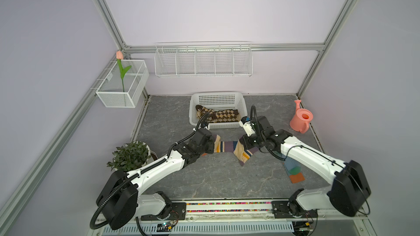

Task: Place the socks together as a pair
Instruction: Place the sock in the sock.

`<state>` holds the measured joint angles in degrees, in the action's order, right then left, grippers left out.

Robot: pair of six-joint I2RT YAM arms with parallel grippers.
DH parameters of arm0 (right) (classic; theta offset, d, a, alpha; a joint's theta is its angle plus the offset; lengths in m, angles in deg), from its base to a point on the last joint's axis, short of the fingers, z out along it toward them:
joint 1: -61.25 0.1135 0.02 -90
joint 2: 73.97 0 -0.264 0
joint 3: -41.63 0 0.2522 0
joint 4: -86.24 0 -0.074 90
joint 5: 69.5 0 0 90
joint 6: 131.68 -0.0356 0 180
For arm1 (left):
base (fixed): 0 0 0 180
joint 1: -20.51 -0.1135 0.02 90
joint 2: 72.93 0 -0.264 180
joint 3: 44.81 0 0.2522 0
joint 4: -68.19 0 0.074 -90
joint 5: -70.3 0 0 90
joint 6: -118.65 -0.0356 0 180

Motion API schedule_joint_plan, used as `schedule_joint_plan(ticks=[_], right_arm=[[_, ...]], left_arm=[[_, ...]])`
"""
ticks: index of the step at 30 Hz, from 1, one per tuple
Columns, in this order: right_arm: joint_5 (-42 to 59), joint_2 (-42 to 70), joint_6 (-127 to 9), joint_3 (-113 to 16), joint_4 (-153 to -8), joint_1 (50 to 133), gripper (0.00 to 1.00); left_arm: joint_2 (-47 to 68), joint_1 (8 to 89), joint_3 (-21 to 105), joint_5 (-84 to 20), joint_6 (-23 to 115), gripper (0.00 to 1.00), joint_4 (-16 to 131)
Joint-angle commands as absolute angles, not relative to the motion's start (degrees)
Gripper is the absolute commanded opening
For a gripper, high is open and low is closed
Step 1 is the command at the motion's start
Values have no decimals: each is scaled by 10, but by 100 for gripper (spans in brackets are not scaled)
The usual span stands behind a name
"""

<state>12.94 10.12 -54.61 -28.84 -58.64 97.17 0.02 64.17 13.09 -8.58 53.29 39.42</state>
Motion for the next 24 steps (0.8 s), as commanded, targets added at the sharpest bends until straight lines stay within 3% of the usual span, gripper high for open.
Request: schedule_joint_plan(ticks=[1,8,15,24], right_arm=[[112,152,-572,-282,-676,971,7],[103,280,-593,-310,-713,974,8],[137,325,-615,-279,-721,968,8],[175,217,-615,-164,-704,883,7]], left_arm=[[-25,628,116,-83,543,0,410],[-39,619,84,-92,552,0,427],[-39,619,72,-104,562,0,440],[-46,619,70,-116,575,0,435]])
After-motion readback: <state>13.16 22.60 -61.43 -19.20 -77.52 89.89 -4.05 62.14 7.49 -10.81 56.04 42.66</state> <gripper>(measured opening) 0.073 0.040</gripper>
